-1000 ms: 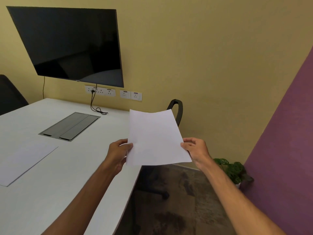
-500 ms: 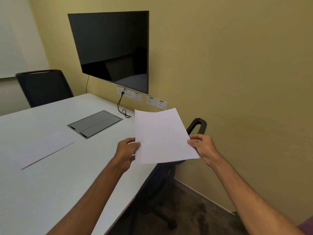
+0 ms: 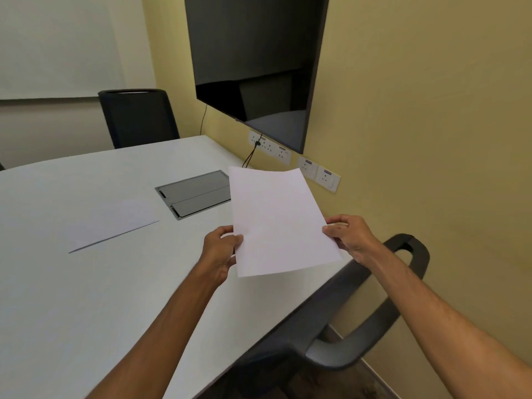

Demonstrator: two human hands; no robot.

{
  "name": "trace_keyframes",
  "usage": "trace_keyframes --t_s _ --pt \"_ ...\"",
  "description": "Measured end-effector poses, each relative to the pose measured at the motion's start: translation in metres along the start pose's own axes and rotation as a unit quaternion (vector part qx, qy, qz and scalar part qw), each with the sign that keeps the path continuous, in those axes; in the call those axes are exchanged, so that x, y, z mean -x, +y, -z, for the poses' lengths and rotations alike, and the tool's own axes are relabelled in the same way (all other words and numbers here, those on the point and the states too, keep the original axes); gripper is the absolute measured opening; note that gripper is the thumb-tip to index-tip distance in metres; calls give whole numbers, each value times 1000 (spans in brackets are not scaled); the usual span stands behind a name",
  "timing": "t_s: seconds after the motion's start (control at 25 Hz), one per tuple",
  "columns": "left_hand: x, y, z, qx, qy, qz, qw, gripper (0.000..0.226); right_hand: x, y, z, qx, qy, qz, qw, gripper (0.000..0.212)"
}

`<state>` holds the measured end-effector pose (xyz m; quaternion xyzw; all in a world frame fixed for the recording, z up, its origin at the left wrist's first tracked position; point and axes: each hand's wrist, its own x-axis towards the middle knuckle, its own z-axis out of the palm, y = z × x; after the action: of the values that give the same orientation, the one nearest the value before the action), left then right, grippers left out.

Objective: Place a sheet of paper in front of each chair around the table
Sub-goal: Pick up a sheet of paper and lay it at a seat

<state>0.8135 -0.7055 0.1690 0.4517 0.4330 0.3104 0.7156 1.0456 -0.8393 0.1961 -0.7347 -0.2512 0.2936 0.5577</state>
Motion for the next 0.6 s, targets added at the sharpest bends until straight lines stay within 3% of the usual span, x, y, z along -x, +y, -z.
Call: trace_keyframes --t_s 0.6 --pt "-110 -44 -6 11 170 73 983 31 -183 58 -60 66 -212 -71 972 24"
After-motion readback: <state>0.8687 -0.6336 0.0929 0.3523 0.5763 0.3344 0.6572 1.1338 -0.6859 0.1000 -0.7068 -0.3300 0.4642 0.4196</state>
